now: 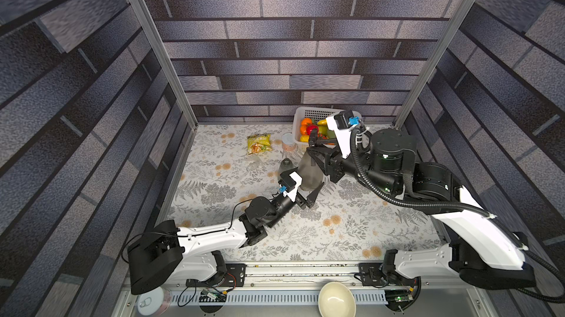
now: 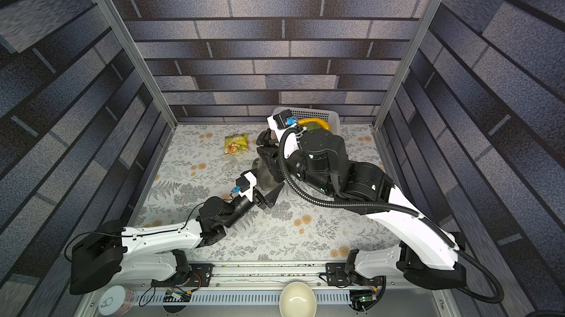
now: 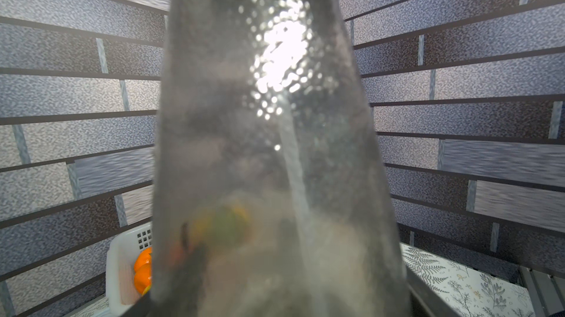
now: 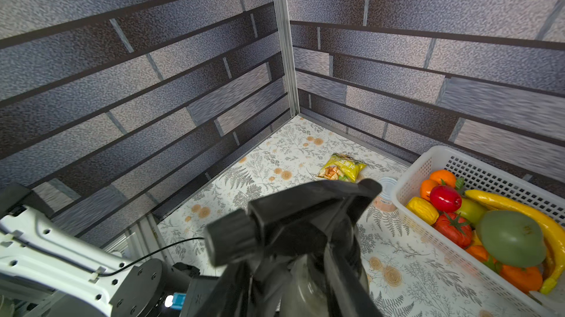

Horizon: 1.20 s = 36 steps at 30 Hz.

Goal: Attach spray nozzles to spray bottles
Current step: Screw the spray nozzle on the spray bottle.

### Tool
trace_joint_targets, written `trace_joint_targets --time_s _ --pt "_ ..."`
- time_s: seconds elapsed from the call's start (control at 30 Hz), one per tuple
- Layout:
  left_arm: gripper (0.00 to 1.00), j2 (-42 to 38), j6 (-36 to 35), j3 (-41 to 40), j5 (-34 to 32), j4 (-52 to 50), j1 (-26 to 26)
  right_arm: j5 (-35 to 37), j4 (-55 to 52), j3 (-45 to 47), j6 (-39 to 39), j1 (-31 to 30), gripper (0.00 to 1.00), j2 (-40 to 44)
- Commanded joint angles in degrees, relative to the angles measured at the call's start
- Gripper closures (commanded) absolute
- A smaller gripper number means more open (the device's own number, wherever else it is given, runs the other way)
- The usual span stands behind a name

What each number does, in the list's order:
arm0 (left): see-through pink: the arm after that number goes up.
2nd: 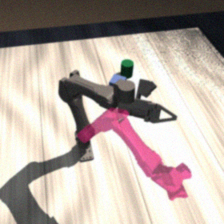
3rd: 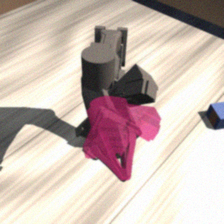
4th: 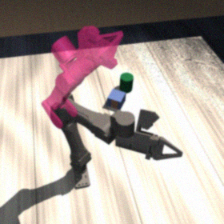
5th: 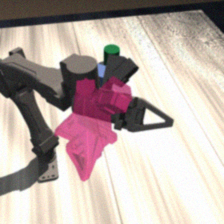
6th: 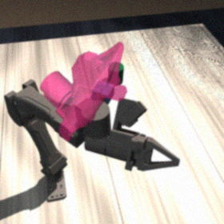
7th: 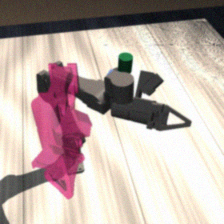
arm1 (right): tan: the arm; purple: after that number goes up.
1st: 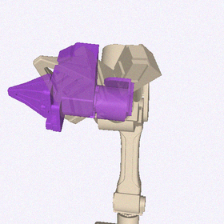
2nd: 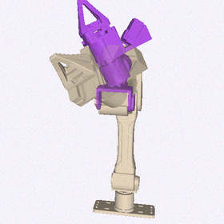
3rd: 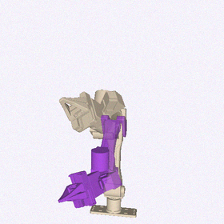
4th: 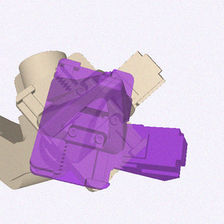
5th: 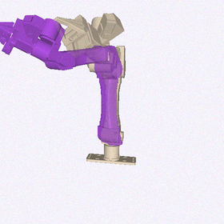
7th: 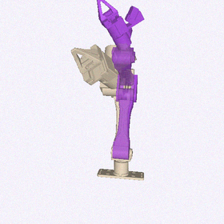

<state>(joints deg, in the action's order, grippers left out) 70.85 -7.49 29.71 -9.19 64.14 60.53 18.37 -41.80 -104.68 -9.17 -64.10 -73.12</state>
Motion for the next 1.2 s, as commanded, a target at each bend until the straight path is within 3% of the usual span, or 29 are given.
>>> trace_joint_targets --time_s 0.0,0.3,0.67,0.9,1.0,1.07,1.1,1.17 --pt "0.31 -1.5 -2.5 1.9 1.0 0.7 0.6 4.4 -1.0 -1.4 0.7 0.4 0.64 -1.0" --pt "0.31 -1.4 -3.0 1.6 0.8 1.1 0.1 3.6 0.0 2.7 -1.8 0.3 0.65 2.7" --pt "0.31 -3.3 -2.4 0.6 3.5 -1.6 -1.7 -0.8 -0.4 3.6 -2.4 0.2 0.51 6.3" --pt "0.32 -6.7 -2.1 0.7 7.9 -6.6 -2.4 4.6 1.9 6.7 0.1 0.6 0.62 11.0" --pt "0.32 -8.3 -1.1 1.2 10.8 -9.9 -2.5 -1.0 0.1 5.5 0.9 3.7 0.65 10.1" --pt "0.32 -9.2 -0.7 1.5 12.5 -11.5 -2.5 -9.3 0.6 5.7 1.0 7.1 0.61 9.9" --pt "0.32 -9.6 -0.4 1.5 13.2 -12.3 -2.5 -14.2 1.0 5.7 0.7 9.3 0.57 9.7" --pt "0.32 -10.6 0.4 1.6 14.7 -13.6 -2.6 -25.4 2.4 6.4 2.0 13.0 0.38 9.7"
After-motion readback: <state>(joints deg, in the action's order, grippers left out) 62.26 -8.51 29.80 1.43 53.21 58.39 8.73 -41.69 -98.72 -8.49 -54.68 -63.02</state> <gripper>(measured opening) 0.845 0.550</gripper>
